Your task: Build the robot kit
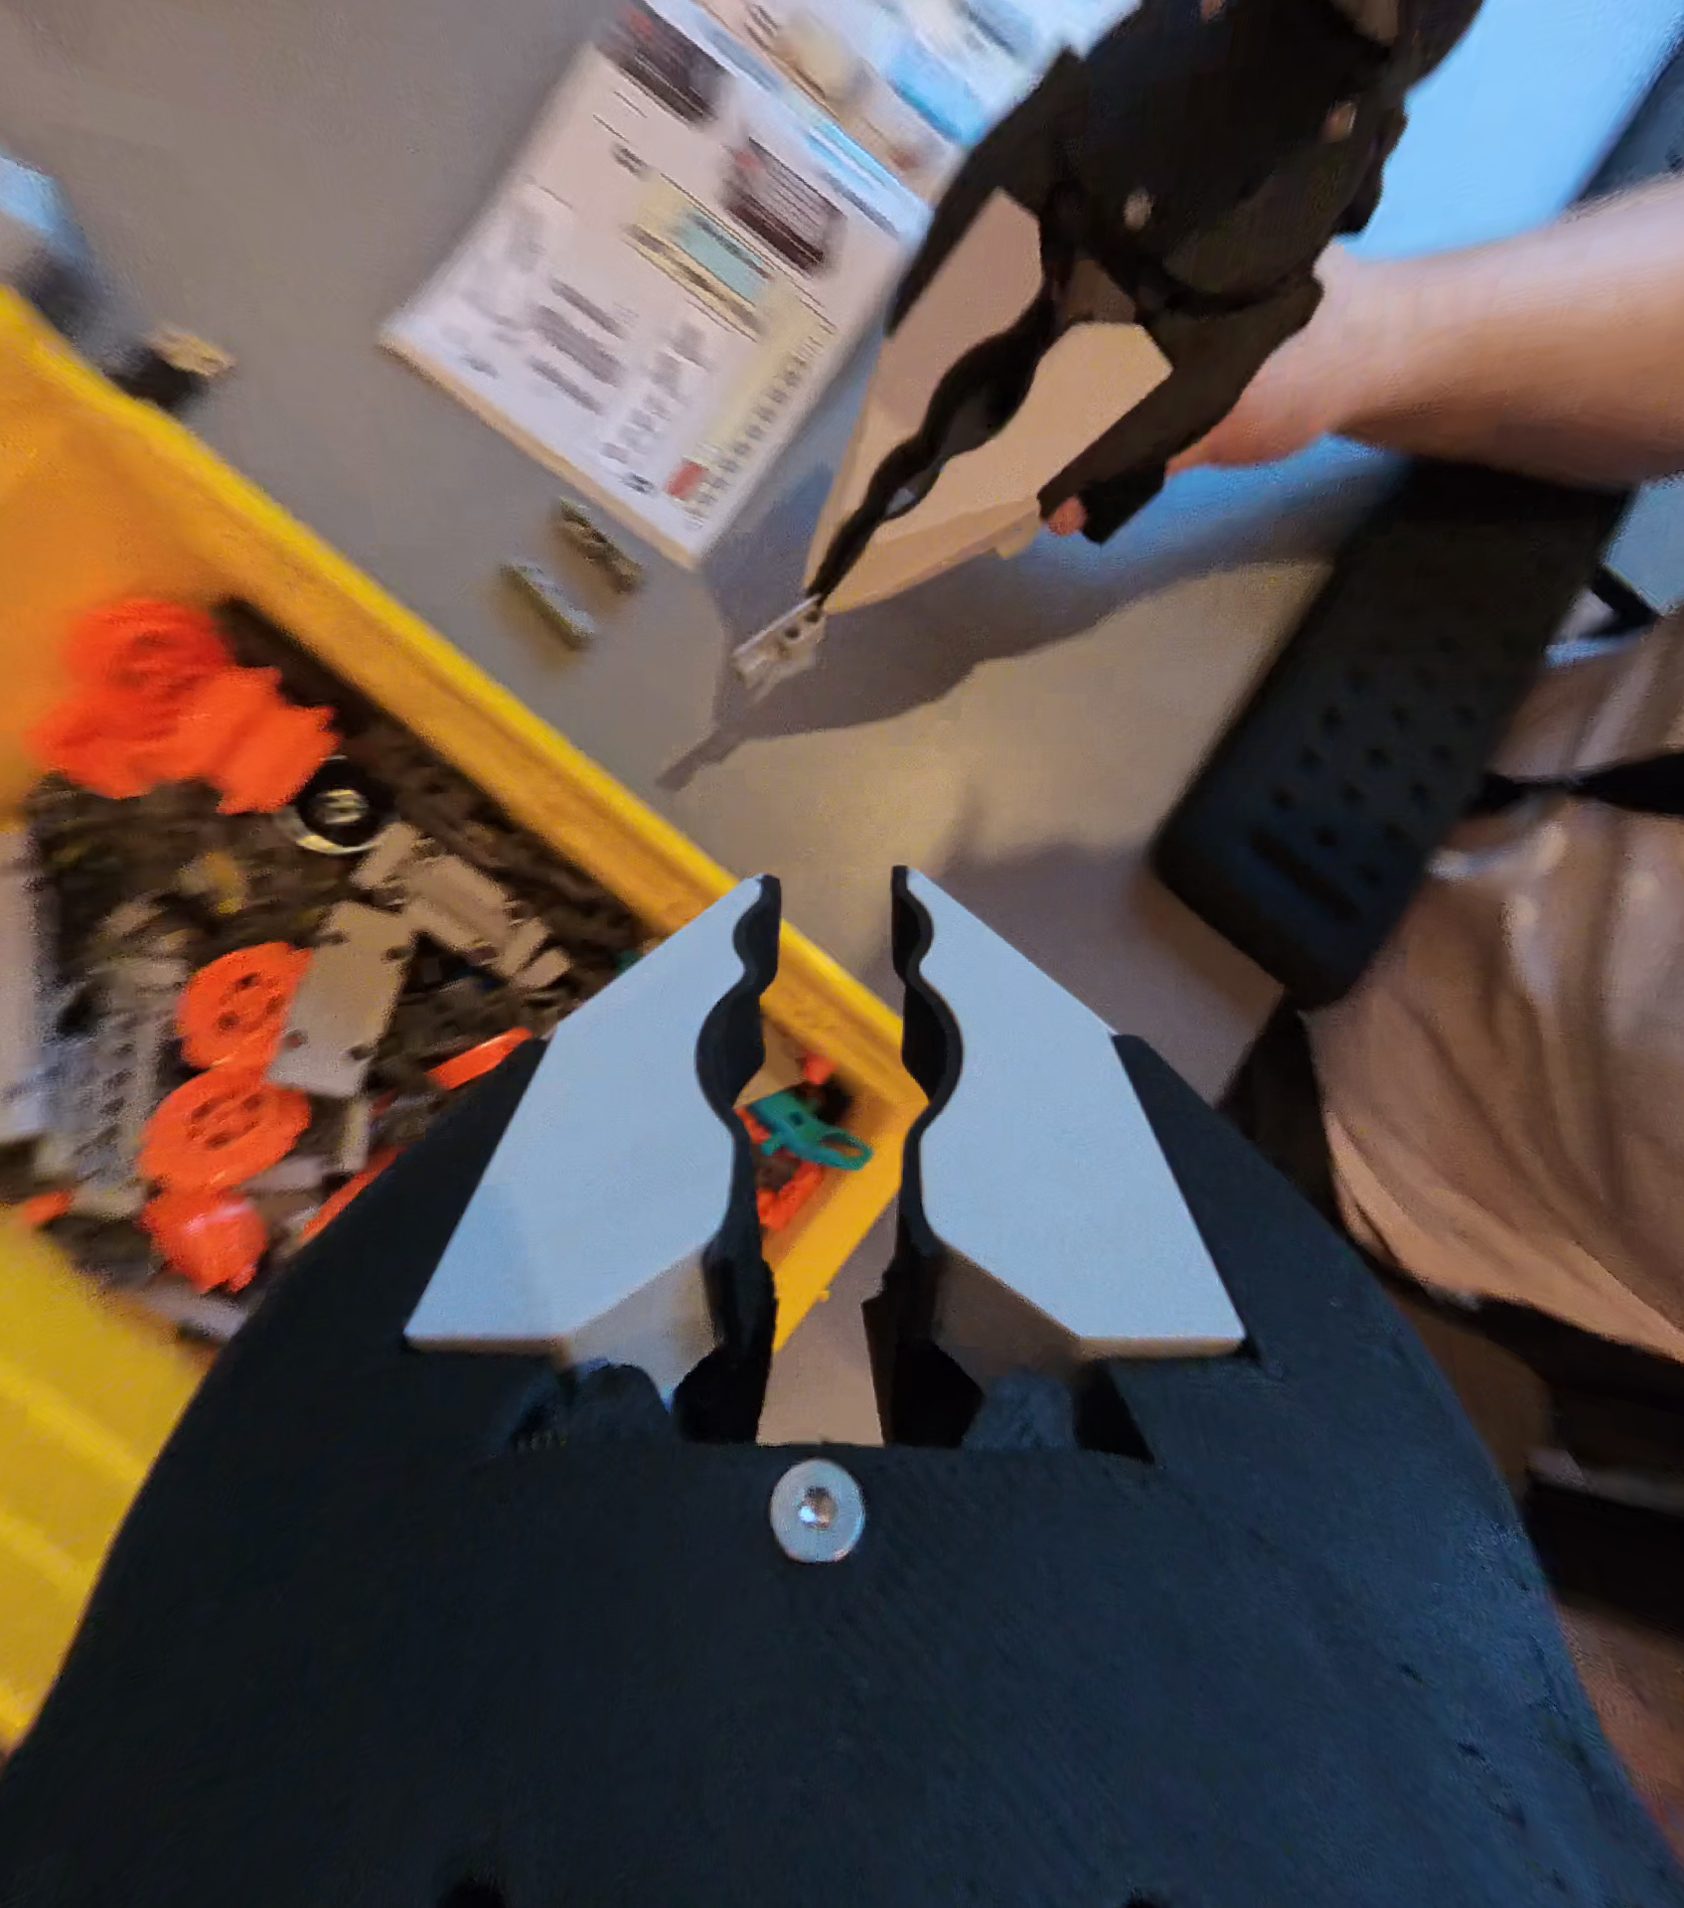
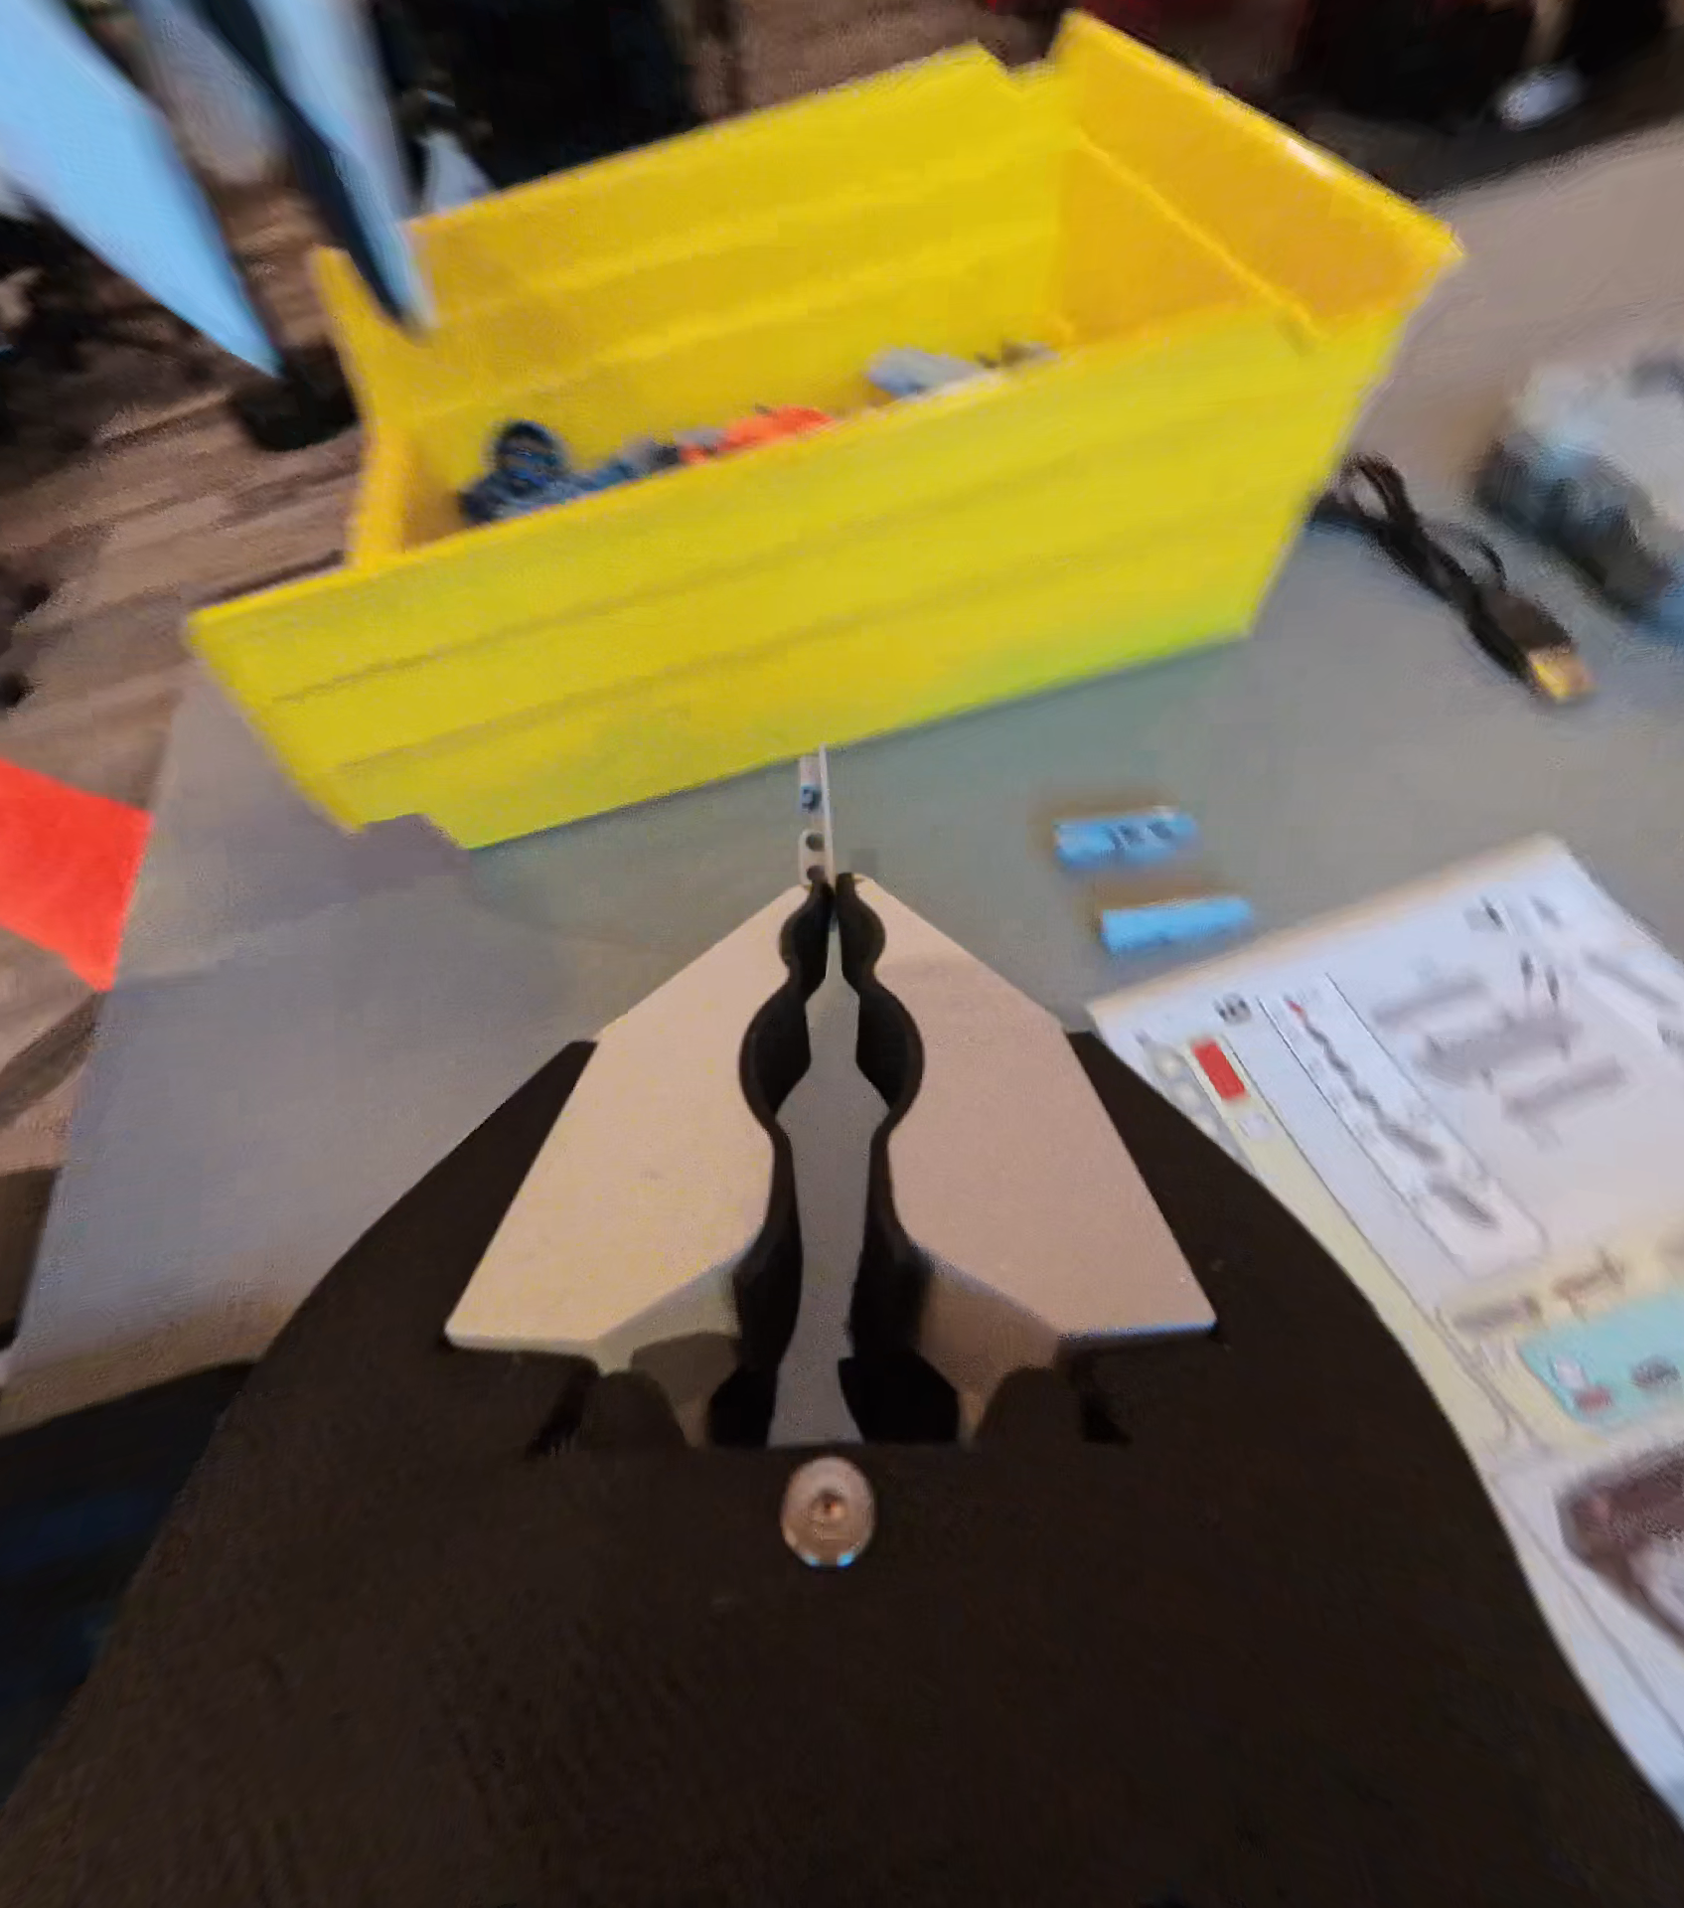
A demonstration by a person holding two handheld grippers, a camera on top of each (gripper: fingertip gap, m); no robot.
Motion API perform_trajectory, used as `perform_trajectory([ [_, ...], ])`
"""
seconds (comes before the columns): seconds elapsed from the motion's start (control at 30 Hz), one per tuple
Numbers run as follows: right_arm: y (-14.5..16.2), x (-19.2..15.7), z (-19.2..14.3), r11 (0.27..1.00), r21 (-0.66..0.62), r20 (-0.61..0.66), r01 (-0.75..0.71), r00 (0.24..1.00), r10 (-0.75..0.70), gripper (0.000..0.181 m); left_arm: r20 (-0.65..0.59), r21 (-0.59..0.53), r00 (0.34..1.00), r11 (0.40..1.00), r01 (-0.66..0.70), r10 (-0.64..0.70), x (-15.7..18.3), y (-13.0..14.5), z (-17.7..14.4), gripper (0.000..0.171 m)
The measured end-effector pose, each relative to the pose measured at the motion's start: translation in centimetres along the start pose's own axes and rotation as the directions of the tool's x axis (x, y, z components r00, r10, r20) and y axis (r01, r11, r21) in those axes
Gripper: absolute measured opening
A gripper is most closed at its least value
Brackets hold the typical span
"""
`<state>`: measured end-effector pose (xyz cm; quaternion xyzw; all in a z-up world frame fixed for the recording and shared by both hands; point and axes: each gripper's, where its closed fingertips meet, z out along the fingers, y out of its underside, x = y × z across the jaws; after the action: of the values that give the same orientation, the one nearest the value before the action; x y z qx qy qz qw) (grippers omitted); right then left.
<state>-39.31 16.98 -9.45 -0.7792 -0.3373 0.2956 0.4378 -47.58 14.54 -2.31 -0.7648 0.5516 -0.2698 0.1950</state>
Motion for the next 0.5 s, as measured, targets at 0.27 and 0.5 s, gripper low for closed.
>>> perform_trajectory([
  [0.27,3.9,3.6,1.3,0.988,-0.152,-0.183,-0.039,0.983,0.011,0.000,0.235,0.176,0.958,0.977,0.123,-0.163,-2.6,3.6,-5.4,0.023],
  [0.5,5.1,3.7,1.7,0.980,-0.195,-0.184,-0.037,0.983,0.000,0.000,0.333,0.160,0.917,0.971,0.176,-0.221,-4.4,6.4,-6.6,0.022],
])
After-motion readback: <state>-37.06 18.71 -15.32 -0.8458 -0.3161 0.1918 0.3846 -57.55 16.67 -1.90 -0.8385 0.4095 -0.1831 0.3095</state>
